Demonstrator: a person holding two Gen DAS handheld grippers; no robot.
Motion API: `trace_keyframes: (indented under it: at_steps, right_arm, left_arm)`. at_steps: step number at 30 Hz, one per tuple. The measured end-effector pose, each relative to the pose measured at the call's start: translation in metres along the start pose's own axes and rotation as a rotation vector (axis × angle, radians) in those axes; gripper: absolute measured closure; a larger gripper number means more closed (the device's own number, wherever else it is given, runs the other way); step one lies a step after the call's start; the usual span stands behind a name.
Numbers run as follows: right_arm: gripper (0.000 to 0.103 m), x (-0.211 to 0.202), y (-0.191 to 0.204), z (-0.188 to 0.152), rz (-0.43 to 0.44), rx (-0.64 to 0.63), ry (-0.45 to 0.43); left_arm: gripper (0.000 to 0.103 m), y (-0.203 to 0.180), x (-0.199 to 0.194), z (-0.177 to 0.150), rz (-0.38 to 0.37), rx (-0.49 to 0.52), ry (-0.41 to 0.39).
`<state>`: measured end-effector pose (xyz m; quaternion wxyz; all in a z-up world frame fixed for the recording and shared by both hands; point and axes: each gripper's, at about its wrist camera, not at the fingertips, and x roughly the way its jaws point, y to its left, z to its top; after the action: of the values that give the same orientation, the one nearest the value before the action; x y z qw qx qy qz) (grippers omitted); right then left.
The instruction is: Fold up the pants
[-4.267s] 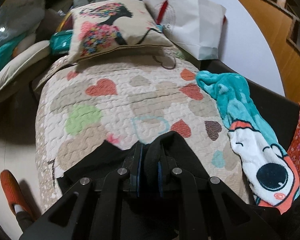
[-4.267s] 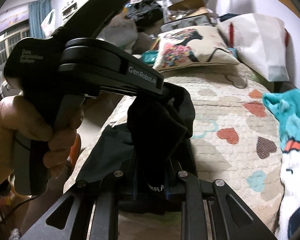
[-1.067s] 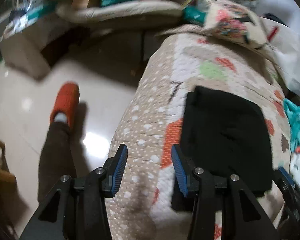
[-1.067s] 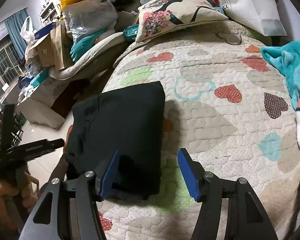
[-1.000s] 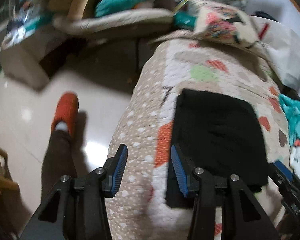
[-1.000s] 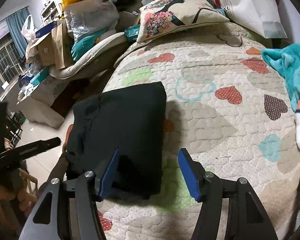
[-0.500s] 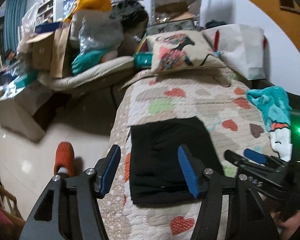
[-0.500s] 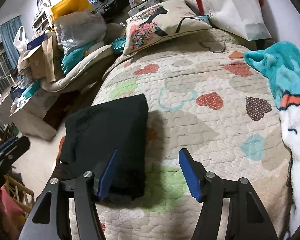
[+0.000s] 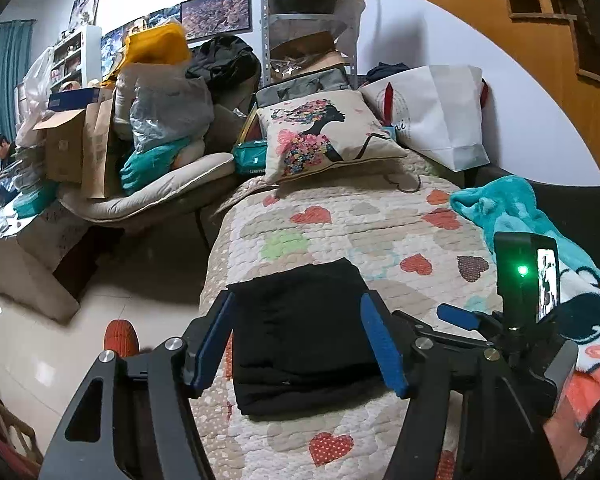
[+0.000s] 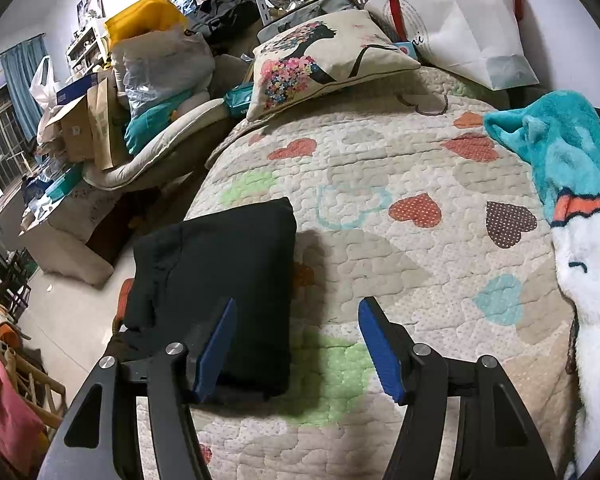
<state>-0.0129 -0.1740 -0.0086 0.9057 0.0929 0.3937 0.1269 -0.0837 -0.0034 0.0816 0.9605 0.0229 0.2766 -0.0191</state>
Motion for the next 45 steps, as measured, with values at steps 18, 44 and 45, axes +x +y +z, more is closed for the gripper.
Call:
trace_keyframes:
  at_steps: [18, 44, 45]
  right_arm:
    - [0.034, 0.004, -0.001, -0.005, -0.006, -0.009, 0.019]
    - [0.029, 0.075, -0.013, 0.066, 0.118, 0.066, 0.232]
    - [0.029, 0.084, -0.017, 0.068, 0.132, 0.084, 0.247]
  left_arm:
    - [0.039, 0.005, 0.025, -0.012, -0.017, -0.032, 0.114]
    - [0.039, 0.116, 0.207, -0.031, -0.169, -0.462, 0.471]
    - [0.039, 0.116, 0.211, -0.033, -0.184, -0.463, 0.469]
